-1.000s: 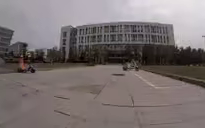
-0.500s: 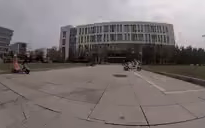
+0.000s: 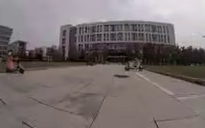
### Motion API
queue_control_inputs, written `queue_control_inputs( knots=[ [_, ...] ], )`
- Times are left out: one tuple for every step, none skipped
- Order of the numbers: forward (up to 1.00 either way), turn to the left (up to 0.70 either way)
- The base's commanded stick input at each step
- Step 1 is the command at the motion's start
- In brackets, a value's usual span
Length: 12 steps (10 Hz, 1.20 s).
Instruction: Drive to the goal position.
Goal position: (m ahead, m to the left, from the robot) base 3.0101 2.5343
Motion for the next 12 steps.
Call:
queue_control_inputs(
  knots=[
    [1.0, 0.0],
    [1.0, 0.0],
    [1.0, 0.0],
    [1.0, 0.0],
    [1.0, 0.0],
    [1.0, 0.0],
    [1.0, 0.0],
    [1.0, 0.0],
    [1.0, 0.0],
    [1.0, 0.0],
    [1.0, 0.0],
    [1.0, 0.0]
  ],
)
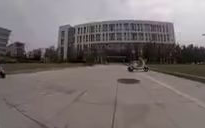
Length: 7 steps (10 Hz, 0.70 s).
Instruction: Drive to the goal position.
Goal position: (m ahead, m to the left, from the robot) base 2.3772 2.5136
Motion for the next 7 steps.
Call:
queue_control_inputs(
  knots=[
    [1.0, 0.0],
    [1.0, 0.0],
    [1.0, 0.0],
    [1.0, 0.0],
    [1.0, 0.0],
    [1.0, 0.0],
    [1.0, 0.0]
  ],
)
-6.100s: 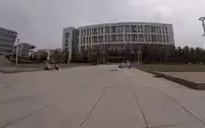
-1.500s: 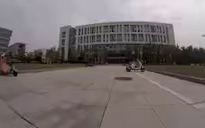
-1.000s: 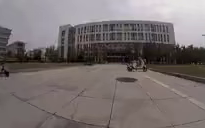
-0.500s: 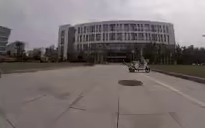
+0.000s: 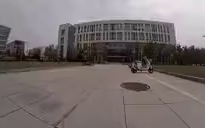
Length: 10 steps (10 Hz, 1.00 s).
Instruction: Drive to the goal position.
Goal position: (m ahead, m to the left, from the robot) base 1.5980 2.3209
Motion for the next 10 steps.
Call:
queue_control_inputs(
  knots=[
    [1.0, 0.0],
    [1.0, 0.0],
    [1.0, 0.0],
    [1.0, 0.0],
    [1.0, 0.0],
    [1.0, 0.0],
    [1.0, 0.0],
    [1.0, 0.0],
    [1.0, 0.0],
    [1.0, 0.0]
  ],
)
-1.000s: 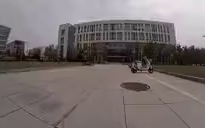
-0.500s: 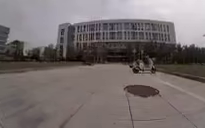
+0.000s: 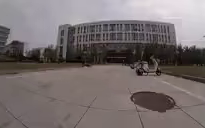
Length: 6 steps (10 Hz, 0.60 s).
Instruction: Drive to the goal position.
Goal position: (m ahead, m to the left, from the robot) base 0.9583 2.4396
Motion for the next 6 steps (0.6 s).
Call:
queue_control_inputs(
  knots=[
    [1.0, 0.0],
    [1.0, 0.0],
    [1.0, 0.0],
    [1.0, 0.0],
    [1.0, 0.0],
    [1.0, 0.0]
  ],
)
